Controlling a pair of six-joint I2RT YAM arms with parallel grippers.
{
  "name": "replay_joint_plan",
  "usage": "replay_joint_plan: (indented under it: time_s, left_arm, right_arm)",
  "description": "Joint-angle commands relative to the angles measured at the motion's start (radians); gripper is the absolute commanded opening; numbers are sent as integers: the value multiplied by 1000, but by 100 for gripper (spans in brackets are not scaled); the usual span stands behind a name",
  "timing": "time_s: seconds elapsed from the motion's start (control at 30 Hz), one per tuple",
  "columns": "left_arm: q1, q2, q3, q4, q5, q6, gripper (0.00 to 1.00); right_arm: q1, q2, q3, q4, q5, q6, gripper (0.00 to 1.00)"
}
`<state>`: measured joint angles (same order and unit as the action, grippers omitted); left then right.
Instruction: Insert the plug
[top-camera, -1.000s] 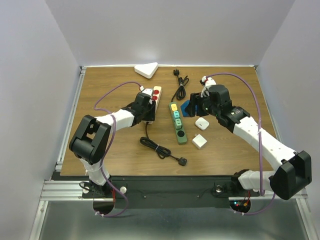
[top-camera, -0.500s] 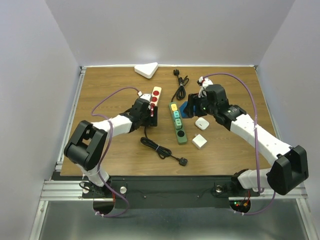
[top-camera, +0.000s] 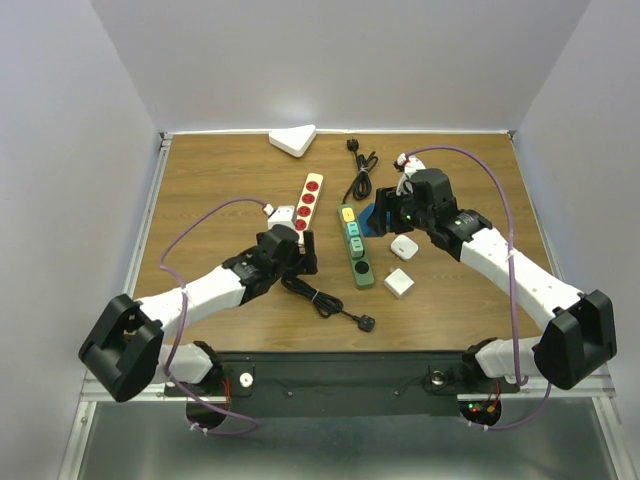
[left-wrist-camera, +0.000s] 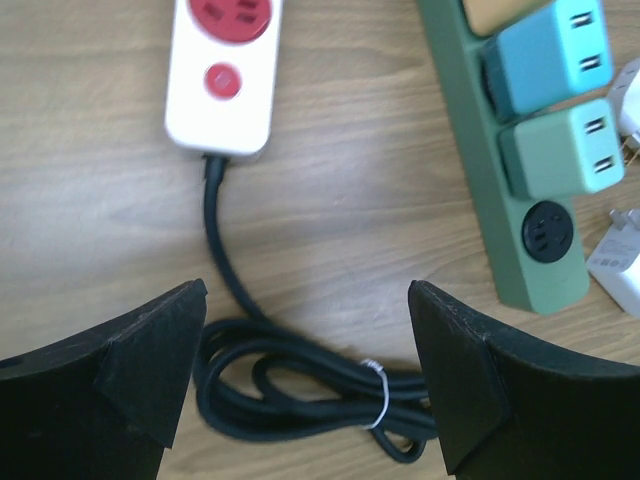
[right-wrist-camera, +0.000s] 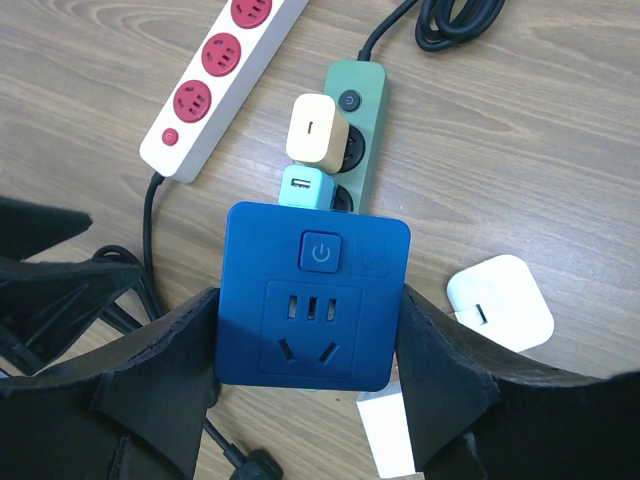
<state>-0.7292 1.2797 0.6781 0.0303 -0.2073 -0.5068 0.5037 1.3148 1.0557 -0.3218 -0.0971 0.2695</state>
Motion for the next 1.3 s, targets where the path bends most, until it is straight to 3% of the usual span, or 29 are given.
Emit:
replay_joint_plan:
  time_s: [0.0, 0.4, 0.57, 0.73, 0.93, 1.03, 1.07, 1.17, 1.27]
  left_arm:
    - [-21, -98, -63, -29, -66, -107, 93]
    - [-39, -91, -153, 16, 86, -176, 93]
    - [-44, -63, -161, 37, 103, -177, 86]
    - [-70, -92, -178, 63, 100, -174, 86]
    - [-90, 38, -189, 147, 201, -185, 68]
    - [-107, 66, -177, 169, 203, -188, 48]
    - [-108, 70, -172, 172, 203, -190, 34]
    - [-114, 84, -150, 207, 258, -200, 16]
    - [-130, 130, -114, 272, 290, -216, 9]
  right_arm:
    - [2, -45, 4, 55, -4, 10, 0]
    - [2, -43, -3, 55, -18, 10, 1]
    - [2, -54, -10, 53, -13, 7, 0]
    - [4, -63, -22, 55, 2, 8, 0]
    - [2, -77, -25, 53, 8, 17, 1]
    - [2, -95, -28, 53, 26, 17, 0]
    - [2, -101, -28, 52, 31, 17, 0]
    - [4, -117, -26, 43, 62, 19, 0]
    - [2, -115, -16, 14, 123, 25, 0]
